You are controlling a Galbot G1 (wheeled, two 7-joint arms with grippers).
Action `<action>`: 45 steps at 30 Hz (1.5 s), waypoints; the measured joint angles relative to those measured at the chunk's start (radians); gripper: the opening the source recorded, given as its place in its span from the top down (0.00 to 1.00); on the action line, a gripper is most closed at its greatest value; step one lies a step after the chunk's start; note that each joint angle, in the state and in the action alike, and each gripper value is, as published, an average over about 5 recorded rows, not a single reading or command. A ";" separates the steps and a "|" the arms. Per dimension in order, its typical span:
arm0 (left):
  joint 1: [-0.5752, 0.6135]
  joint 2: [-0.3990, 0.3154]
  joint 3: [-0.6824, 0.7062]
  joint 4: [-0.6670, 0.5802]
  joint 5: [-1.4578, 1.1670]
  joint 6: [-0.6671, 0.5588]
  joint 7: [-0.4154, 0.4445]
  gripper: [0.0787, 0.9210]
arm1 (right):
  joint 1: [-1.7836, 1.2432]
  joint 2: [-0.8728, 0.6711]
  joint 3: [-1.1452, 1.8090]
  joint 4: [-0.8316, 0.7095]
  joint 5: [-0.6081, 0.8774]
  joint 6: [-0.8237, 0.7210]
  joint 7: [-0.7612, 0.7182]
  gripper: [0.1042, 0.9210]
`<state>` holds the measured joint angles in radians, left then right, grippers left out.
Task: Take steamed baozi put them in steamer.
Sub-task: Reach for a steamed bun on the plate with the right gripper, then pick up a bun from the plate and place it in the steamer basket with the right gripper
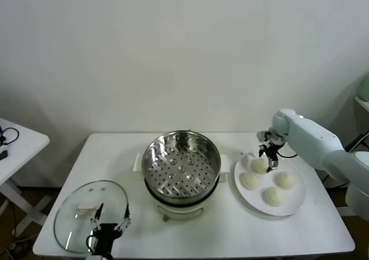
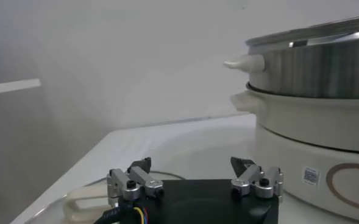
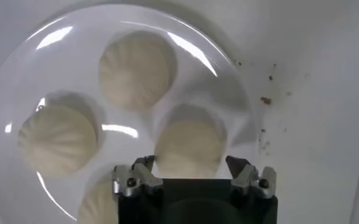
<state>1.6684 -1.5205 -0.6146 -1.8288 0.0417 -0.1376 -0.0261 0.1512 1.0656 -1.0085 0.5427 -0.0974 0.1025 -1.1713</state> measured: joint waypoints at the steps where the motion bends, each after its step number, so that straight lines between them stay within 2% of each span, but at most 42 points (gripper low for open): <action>1: 0.000 0.000 0.000 0.000 0.000 0.000 0.000 0.12 | 0.000 0.001 0.001 -0.001 -0.001 0.002 -0.001 0.32; 8: 0.005 0.001 -0.003 -0.008 0.000 0.001 0.000 0.12 | 0.033 -0.023 -0.033 0.041 0.025 0.005 -0.012 0.34; 19: 0.018 0.001 -0.005 -0.022 0.007 -0.005 -0.002 0.12 | 0.344 -0.127 -0.295 0.309 0.249 0.046 -0.039 0.34; 25: 0.021 0.002 -0.006 -0.025 0.013 -0.006 -0.003 0.12 | 0.535 -0.114 -0.400 0.450 0.385 0.127 -0.044 0.35; 31: 0.022 0.002 -0.005 -0.020 0.019 -0.009 -0.004 0.12 | 0.643 -0.033 -0.447 0.549 0.431 0.257 -0.021 0.34; 38: 0.015 0.001 -0.009 -0.017 0.020 -0.010 -0.006 0.12 | 0.637 0.121 -0.440 0.542 0.377 0.414 0.022 0.33; 45: 0.020 0.000 -0.014 -0.030 0.012 -0.007 -0.006 0.12 | 0.524 0.282 -0.394 0.390 0.254 0.565 0.043 0.33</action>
<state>1.6883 -1.5203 -0.6291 -1.8593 0.0533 -0.1442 -0.0322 0.6748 1.3477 -1.4024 0.9331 0.1569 0.6675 -1.1284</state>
